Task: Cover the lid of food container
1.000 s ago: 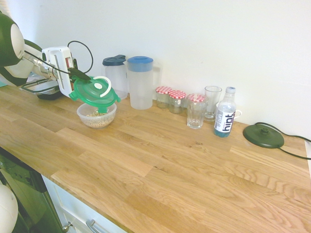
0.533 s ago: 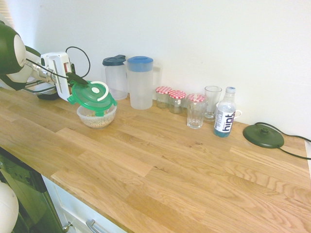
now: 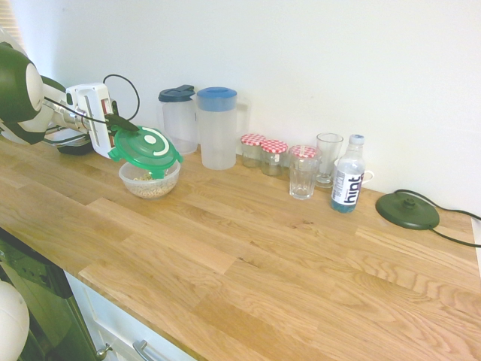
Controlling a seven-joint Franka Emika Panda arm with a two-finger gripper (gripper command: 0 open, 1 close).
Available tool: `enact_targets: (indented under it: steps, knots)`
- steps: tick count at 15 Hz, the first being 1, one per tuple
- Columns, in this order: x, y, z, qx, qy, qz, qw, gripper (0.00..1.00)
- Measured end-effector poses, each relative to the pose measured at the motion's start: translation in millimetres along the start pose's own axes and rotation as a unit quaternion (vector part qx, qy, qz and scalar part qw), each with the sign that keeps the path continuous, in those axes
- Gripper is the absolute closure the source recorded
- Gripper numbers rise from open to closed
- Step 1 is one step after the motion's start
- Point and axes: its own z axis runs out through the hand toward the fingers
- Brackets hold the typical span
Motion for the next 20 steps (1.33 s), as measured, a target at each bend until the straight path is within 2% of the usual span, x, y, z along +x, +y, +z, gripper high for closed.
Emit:
enact_targets:
  steps: [12,13,20]
  knots:
    - [-18,-18,-8,0.001,0.01,-0.013,1.0,1.0]
    - [-20,-19,-10,0.002,0.011,-0.014,1.0,0.0]
    - [-25,-17,-20,0.008,0.014,-0.014,1.0,0.0]
